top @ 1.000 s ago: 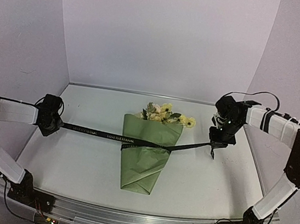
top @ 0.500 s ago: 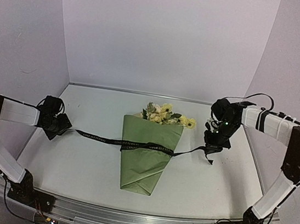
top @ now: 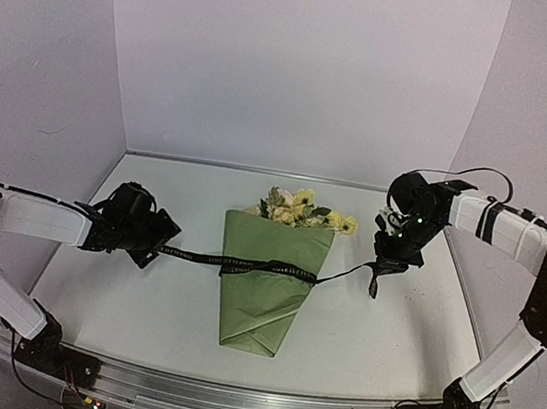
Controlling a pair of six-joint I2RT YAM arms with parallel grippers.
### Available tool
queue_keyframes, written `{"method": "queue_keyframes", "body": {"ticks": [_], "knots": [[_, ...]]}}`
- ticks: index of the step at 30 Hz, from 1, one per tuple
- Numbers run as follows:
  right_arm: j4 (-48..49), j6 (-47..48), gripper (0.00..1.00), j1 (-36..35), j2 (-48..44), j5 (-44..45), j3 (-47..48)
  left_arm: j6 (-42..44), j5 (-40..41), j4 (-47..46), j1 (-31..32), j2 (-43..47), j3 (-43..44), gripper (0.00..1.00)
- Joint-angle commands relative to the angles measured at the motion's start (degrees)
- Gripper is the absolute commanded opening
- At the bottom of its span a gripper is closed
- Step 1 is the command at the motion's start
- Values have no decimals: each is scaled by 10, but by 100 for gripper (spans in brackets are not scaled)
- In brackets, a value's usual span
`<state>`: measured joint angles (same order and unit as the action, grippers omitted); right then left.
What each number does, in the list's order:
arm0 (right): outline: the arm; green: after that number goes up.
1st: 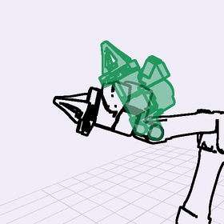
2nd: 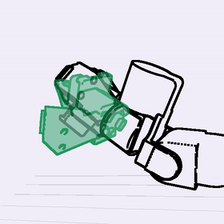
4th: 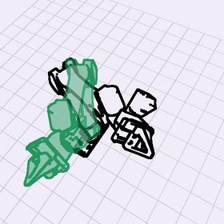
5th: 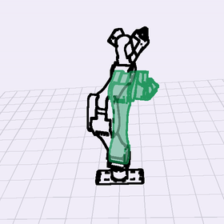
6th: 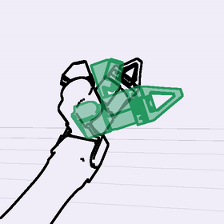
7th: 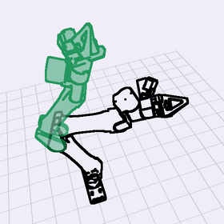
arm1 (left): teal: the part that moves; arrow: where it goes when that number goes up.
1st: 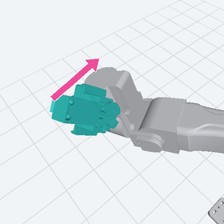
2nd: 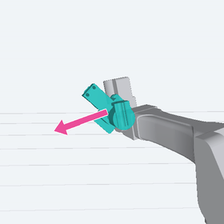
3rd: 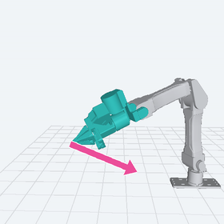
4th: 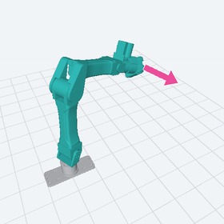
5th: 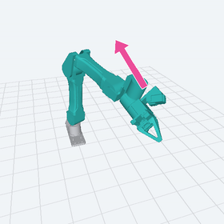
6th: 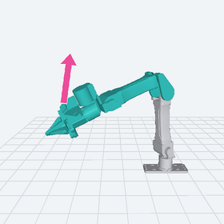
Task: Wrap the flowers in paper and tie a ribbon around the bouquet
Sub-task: Tie the ribbon around the folded bouquet.
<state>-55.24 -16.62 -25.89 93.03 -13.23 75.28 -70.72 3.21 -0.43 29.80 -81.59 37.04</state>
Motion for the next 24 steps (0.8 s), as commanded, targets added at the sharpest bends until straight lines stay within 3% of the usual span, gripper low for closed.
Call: {"method": "queue_keyframes", "body": {"ticks": [1,11,15,18,24], "knots": [[-11,2,0,-6,-24,-3,25,-196,-17,-117,55,-64,17,84],[-11,7,0,-7,-45,0,11,-307,-26,-215,101,-212,71,76],[-12,11,0,-7,-52,6,10,-319,-20,-196,115,-227,93,70],[-11,12,0,-8,-52,6,13,-321,-11,-178,119,-230,99,63],[-12,10,0,-8,-54,2,19,-331,-7,-211,119,-256,87,38]]}}
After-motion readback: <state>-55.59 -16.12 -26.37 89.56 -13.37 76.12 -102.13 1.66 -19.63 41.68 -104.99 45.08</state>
